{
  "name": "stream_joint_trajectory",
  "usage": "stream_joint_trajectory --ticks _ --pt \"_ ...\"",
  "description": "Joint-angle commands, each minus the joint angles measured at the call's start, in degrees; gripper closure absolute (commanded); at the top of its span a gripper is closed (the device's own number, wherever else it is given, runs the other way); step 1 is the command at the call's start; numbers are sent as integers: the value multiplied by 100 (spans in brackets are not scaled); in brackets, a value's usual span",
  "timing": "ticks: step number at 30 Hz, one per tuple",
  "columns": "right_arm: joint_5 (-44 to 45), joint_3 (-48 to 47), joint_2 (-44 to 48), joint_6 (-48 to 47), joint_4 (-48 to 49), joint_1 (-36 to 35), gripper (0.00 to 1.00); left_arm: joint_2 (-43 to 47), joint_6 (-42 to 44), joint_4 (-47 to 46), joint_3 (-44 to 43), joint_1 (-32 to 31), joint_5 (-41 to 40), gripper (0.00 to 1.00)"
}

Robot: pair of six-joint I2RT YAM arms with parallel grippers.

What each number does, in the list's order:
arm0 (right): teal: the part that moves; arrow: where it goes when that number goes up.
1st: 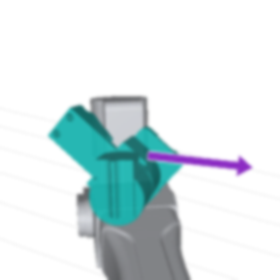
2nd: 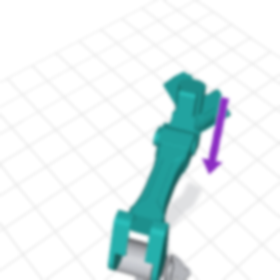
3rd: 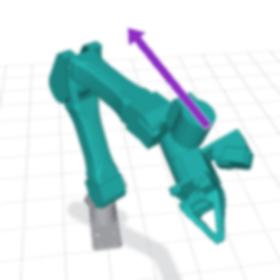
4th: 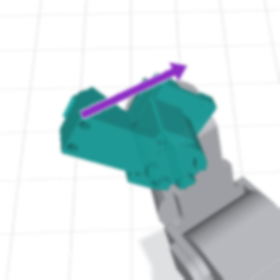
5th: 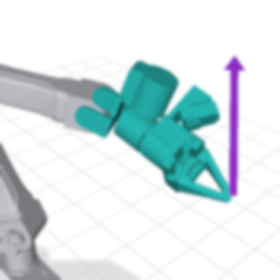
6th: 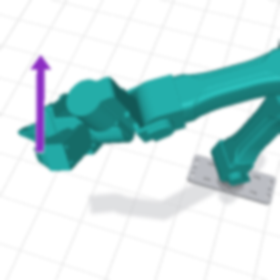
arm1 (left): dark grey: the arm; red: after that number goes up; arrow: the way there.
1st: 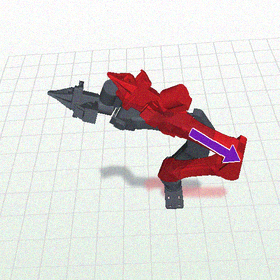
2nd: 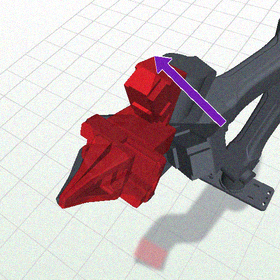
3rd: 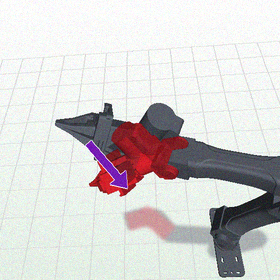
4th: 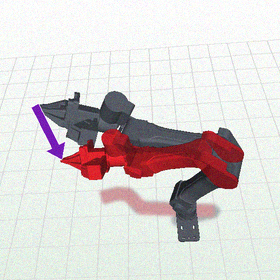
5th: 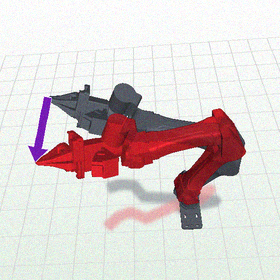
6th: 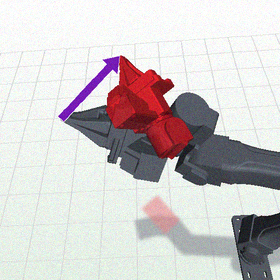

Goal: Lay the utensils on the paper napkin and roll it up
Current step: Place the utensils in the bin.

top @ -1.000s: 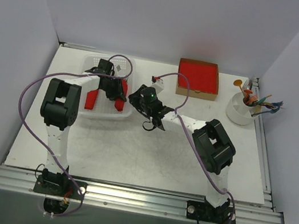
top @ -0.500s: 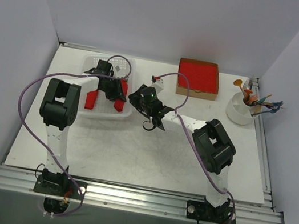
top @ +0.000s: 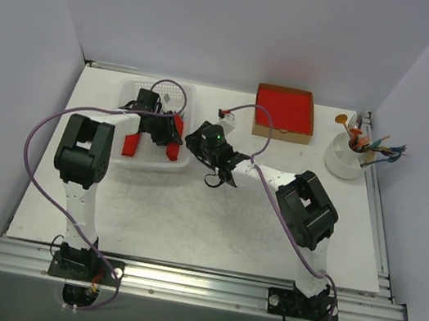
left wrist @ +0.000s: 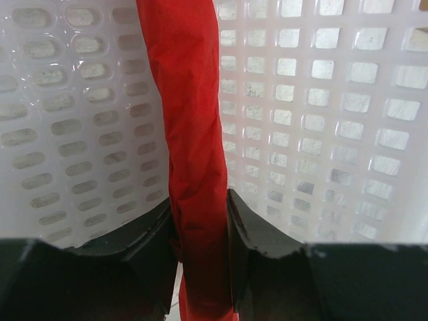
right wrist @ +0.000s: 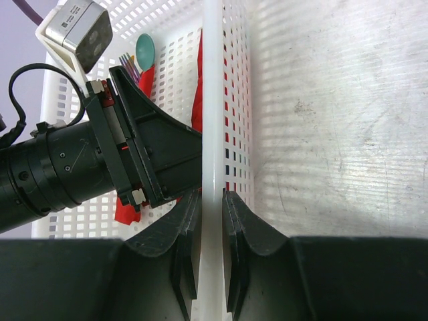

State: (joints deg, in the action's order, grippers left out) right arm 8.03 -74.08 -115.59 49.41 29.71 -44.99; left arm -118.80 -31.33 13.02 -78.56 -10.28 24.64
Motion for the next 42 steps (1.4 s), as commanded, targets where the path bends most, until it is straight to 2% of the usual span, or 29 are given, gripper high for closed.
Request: stream_joint_trajectory --ticks 1,10,16,22,28,32,35,42 --pt "146 -62 274 -80 -18 -53 100 -125 171 227 149 -79 -442 58" --pt "120 -80 248 -80 -27 -53 100 -187 391 632 61 -61 -733 50" --pt "111 -89 256 -98 -27 -45 100 -231 496 983 -62 -44 -1040 50" --pt "102 -89 248 -98 -36 -45 100 -310 628 1343 -229 -44 -1383 45" --pt "102 -115 230 -107 -62 -36 100 -337 637 1326 -177 -9 -1375 44" --pt "128 -106 221 -107 -89 -36 100 -214 628 1239 -89 -9 -1410 39" --pt "128 -106 212 -107 -80 -45 100 -161 628 1282 -150 -9 -1523 36" --pt "120 -89 221 -98 -62 -45 100 -125 628 1554 -378 -70 -1857 34"
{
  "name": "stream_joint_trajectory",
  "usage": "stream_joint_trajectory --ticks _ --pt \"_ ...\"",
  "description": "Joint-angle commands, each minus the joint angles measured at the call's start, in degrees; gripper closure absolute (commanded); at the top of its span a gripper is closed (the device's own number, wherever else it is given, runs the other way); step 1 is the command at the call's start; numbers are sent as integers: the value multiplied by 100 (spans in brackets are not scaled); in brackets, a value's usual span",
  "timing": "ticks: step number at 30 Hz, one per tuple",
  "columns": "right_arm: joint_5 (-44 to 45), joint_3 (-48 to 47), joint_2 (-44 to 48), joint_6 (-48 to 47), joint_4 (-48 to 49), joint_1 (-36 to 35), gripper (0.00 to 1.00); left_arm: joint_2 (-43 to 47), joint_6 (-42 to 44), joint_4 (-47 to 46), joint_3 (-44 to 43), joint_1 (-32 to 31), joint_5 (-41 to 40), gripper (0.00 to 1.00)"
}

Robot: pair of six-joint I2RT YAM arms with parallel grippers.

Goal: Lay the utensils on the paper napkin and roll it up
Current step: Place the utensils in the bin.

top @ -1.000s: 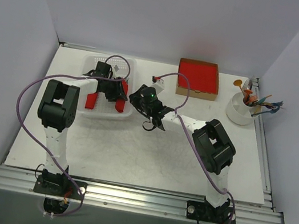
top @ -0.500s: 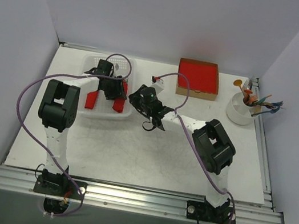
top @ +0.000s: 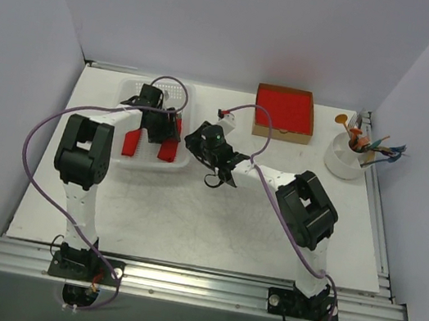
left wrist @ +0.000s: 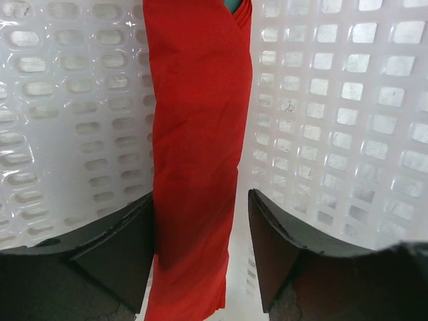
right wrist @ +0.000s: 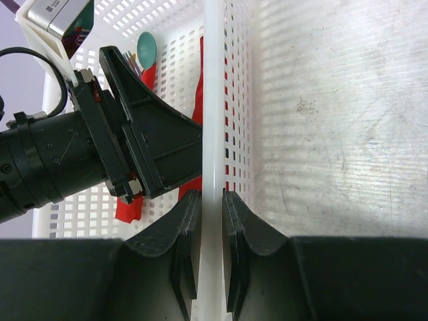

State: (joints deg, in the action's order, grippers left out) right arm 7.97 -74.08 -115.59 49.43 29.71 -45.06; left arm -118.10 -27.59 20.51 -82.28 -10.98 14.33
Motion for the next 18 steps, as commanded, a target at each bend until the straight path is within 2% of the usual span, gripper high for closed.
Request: stream_joint_trajectory --ticks 1,6,13,18 --pt "135 -80 221 -109 -62 -29 100 -195 255 840 -33 -9 -922 34" --pt "126 -89 221 -118 -71 -38 100 -160 281 981 -139 -44 -1090 32" --pt "126 -89 204 -100 -71 -38 100 -2 290 1051 -244 -62 -1327 23" --pt "144 -97 195 -100 -80 -47 100 94 307 1095 -438 -53 -1336 22"
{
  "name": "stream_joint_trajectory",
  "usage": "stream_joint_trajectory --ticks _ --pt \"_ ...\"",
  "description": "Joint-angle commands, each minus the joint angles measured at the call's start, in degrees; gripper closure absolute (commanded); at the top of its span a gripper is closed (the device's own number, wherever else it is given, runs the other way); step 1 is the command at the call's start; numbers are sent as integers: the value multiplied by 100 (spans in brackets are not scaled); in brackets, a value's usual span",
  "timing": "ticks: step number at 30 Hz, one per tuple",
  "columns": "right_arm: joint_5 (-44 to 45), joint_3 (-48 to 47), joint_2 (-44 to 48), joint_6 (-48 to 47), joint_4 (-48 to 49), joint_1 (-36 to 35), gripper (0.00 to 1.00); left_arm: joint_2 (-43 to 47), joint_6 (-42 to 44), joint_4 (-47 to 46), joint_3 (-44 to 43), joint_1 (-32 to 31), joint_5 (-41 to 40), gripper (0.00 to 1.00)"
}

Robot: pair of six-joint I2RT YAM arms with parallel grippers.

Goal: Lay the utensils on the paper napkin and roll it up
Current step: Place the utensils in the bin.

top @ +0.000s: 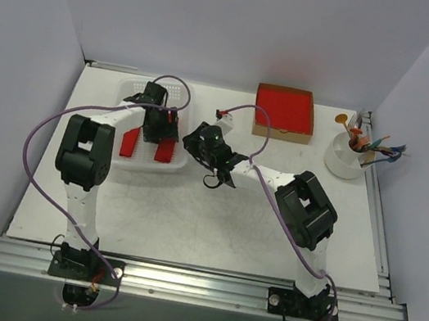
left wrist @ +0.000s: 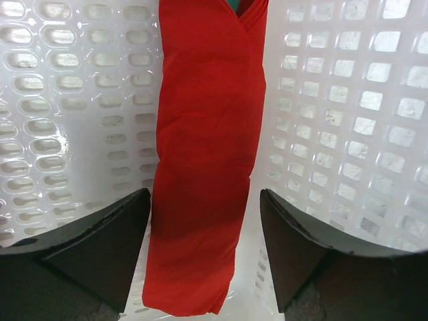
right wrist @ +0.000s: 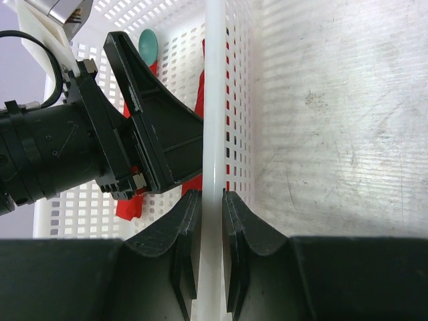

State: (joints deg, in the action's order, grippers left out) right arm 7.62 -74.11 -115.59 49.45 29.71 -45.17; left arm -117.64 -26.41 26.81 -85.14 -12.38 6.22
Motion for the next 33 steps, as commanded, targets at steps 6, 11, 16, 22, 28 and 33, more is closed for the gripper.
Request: stream_joint_trajectory --ticks 6,11,16,22,28,33 --pt "205 -95 186 -94 -80 -36 100 57 251 615 -555 78 -472 21" --pt "205 -104 177 -94 -89 -27 100 49 347 922 -881 78 -516 19" --pt "188 -130 133 -94 -89 -36 100 259 391 949 -890 78 -429 13" --pt "187 -183 28 -32 -98 -45 100 953 260 896 -706 175 -183 6" --pt "354 -261 -95 117 35 -167 100 1884 163 1019 -512 385 -121 6" --pt "363 -674 -446 179 8 -229 100 2588 145 1151 -372 517 -112 6"
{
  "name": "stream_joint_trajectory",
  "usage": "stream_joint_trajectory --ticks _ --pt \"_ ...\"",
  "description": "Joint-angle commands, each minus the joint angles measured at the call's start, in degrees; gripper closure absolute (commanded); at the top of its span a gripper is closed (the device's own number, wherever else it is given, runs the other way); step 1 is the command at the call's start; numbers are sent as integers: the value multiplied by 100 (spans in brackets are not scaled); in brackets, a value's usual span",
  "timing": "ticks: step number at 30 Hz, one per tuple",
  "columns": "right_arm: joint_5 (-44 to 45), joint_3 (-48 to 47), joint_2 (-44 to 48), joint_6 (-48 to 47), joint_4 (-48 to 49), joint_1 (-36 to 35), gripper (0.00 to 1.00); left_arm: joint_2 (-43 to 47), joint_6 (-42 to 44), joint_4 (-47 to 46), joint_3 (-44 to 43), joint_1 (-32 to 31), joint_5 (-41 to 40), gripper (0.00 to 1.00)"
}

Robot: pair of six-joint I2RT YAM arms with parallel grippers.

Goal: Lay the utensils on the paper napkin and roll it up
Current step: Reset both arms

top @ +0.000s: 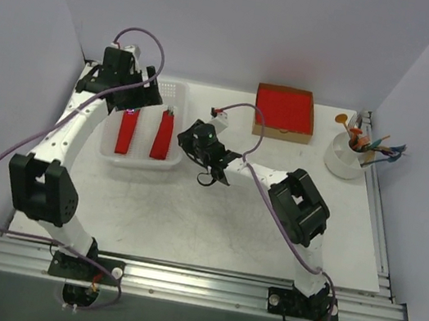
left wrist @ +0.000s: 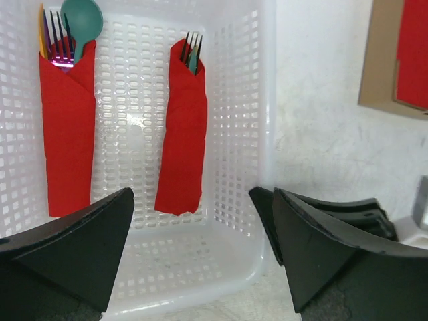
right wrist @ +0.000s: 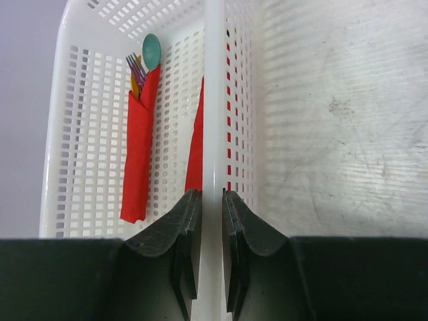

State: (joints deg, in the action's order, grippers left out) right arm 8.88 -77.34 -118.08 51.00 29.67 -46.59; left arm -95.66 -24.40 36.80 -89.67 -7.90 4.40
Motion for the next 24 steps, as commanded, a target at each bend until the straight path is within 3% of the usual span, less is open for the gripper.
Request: stream_joint_trajectory --ticks 1,4,5,7,8,11,13,24 --pt "219 -378 -224 24 21 -105 100 477 -64 144 151 78 69 6" --pt "210 -396 -216 -29 74 -122 80 881 -100 74 361 96 34 6" --pt "219 -396 -146 -99 65 -114 67 1100 -108 21 432 96 8 6" --pt "298 -422 38 -265 -14 -114 54 1320 -143 -32 564 96 -45 6" --pt "359 -457 109 -353 -101 -114 39 1548 -152 -50 695 96 -54 6" --pt "429 -422 487 -810 -251 -105 13 2057 -196 -111 1029 105 -54 6" --pt "535 -335 863 -1092 -444 -79 4 2348 -223 -190 1240 87 -45 6" --pt "97 1491 3351 -2295 -1595 -8 0 4915 -671 -454 3226 69 596 6"
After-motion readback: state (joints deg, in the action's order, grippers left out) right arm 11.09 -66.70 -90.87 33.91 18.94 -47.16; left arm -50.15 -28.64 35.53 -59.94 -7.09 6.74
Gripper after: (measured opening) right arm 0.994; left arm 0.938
